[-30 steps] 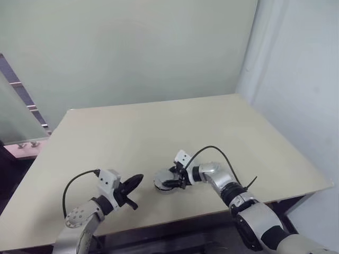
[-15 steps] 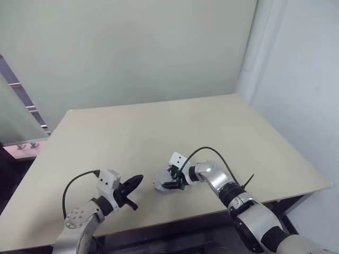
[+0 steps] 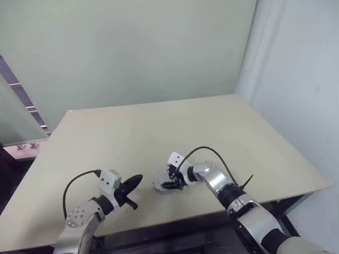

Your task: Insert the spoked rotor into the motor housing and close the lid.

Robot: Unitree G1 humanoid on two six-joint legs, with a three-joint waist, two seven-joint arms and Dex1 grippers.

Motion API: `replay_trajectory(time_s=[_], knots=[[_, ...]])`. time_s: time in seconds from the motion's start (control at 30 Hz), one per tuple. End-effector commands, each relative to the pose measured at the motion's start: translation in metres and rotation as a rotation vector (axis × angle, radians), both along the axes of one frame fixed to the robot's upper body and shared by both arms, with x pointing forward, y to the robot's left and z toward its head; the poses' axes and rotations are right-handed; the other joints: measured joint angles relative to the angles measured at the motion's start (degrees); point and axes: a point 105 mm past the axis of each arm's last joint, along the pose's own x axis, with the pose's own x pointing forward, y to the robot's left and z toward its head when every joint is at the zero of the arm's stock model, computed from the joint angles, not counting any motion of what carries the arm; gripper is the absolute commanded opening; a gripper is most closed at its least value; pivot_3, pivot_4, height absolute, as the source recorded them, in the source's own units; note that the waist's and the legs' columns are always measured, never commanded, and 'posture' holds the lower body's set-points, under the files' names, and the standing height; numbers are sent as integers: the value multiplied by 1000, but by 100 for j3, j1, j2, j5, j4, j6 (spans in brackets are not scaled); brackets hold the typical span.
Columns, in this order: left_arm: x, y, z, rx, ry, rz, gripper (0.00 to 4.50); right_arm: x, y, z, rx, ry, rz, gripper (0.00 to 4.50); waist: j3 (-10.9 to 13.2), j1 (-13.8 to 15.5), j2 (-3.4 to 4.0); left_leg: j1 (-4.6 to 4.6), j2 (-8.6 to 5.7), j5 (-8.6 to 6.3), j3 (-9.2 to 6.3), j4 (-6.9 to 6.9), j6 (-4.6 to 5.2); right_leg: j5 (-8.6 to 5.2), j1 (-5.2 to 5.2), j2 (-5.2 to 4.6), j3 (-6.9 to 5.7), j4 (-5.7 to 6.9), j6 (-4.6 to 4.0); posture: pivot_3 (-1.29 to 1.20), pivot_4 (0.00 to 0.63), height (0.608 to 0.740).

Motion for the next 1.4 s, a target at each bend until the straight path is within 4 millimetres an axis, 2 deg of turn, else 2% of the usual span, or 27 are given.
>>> replay_trajectory(time_s=[0.03, 0.27, 0.57, 0.67, 1.0, 1.4], knots=[[4, 3, 9, 11, -53, -7, 0, -7, -7, -17, -68, 47, -8, 3316, 0, 0, 0, 0, 0, 0, 0, 0, 0, 0, 0, 0, 0, 0, 0, 0, 0, 740], [5, 6, 1, 14, -45, -17, 0, -8, -10, -19, -103, 18, 20, 3316, 0, 0, 0, 0, 1, 0, 0, -3, 0, 0, -2, 0, -1, -1, 0, 0, 0, 740], [13, -33, -2, -2, -48, -76, 0, -6, -12, -18, -113, 2, 32, 3316, -1, 4, -1, -1, -2, 0, 0, -5, -1, -1, 2, -3, -1, -4, 2, 0, 0, 740], [12, -41, -11, 40, -16, -94, 0, -6, -12, -18, -114, 0, 33, 3316, -1, 3, -1, 0, -1, 0, -1, -8, 0, -2, 0, -2, -1, -4, 3, 0, 0, 740], [17, -39, -45, 170, 116, -17, 0, -4, -15, -16, -120, -3, 33, 3316, -1, 22, 0, 0, -2, 0, -2, -12, 0, -3, 0, -2, -2, -4, 4, 0, 0, 740], [21, -51, -55, 179, 148, -36, 0, -2, -16, -10, -88, -29, 29, 3316, -4, 62, 12, -1, -13, 0, -10, 1, -1, -6, 11, -12, -4, -7, 9, 0, 0, 740]])
